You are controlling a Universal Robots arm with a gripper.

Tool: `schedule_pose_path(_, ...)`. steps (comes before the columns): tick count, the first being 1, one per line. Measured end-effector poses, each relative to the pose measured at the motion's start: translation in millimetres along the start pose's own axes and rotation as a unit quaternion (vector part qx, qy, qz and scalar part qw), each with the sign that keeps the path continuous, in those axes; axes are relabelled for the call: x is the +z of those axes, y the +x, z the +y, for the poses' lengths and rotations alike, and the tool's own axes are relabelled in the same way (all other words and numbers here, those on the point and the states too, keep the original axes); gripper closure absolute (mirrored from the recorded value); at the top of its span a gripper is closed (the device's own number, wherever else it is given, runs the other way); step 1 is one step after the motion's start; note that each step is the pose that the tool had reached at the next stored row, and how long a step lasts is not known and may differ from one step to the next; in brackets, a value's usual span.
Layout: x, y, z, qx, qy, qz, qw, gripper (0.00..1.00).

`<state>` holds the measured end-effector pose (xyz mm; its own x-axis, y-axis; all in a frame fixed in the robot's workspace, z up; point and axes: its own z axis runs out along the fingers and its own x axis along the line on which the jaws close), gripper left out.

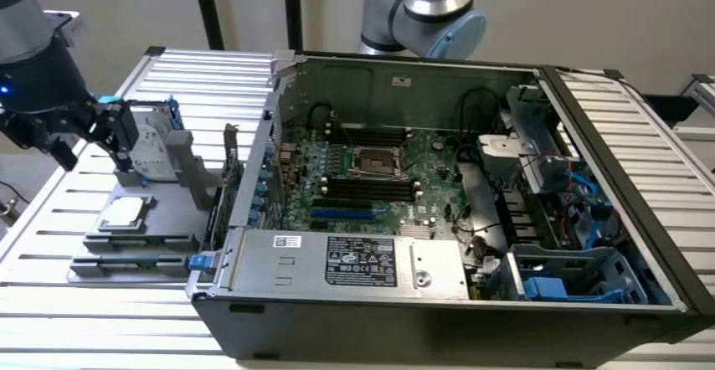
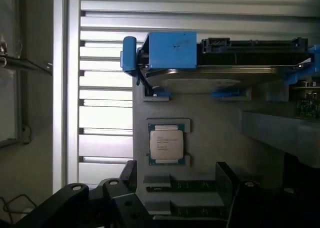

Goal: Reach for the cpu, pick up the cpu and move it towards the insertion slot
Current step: 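Pick up the cpu and move it towards the insertion slot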

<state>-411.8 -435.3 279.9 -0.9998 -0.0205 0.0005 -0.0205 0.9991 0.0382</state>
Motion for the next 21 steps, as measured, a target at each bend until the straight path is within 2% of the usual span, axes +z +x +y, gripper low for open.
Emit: schedule_pose_path(21,38.1,0.6,-2.9,0.0,0.0,0.0,1.0,0.27)
